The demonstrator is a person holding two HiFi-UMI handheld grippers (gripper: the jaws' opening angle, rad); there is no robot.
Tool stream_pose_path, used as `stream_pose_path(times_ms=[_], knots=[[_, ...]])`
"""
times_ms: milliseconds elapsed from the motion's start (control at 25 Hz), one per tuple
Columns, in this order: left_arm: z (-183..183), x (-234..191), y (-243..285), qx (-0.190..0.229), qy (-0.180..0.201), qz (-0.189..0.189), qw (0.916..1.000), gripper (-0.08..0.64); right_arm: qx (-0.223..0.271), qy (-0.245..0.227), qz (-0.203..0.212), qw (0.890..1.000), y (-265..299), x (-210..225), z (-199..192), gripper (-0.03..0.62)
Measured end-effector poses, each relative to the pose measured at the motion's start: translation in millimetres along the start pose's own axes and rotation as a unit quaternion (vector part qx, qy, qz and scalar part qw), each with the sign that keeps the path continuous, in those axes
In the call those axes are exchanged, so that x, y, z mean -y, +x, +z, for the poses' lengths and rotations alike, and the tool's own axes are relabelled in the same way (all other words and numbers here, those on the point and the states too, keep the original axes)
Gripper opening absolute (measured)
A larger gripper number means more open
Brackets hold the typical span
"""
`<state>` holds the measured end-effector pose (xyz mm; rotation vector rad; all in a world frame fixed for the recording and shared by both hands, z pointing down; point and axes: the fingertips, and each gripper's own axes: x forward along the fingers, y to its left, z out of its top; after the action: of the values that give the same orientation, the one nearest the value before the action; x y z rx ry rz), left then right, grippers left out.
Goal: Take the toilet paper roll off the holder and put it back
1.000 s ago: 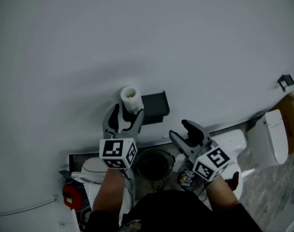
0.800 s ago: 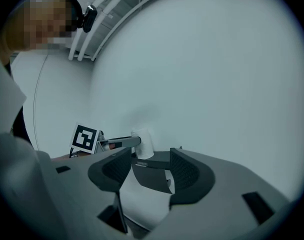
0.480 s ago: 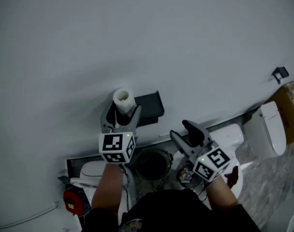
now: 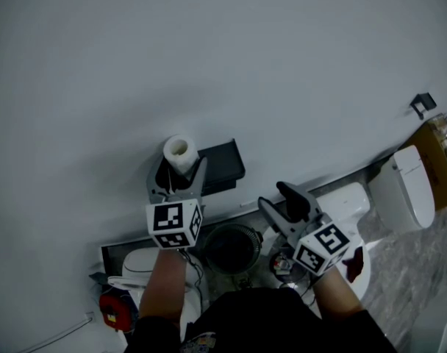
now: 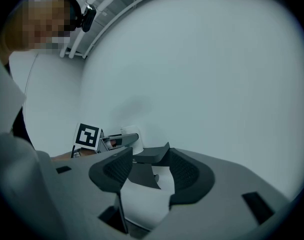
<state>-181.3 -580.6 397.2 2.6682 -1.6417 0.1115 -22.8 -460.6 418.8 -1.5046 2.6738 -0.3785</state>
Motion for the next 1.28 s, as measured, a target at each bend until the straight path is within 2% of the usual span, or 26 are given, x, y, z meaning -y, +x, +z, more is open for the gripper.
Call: stream_pose_path(times_ms=[320, 880, 1280], knots=[[-11, -6, 6, -0.021, 0.001, 0.020, 0.9996, 0.318, 0.002, 0.007, -0.003, 1.000, -2, 8, 1, 0.216], [-8, -2, 4, -0.026, 0.007, 0.019, 0.9995, 0.309, 0.009, 0.021, 0.000, 1.000, -6, 14, 2, 0.212], [12, -3, -12, 0.004, -0.001, 0.030, 0.9996, 0.308, 0.009, 0.024, 0.011, 1.000, -10, 11, 1, 0.210]])
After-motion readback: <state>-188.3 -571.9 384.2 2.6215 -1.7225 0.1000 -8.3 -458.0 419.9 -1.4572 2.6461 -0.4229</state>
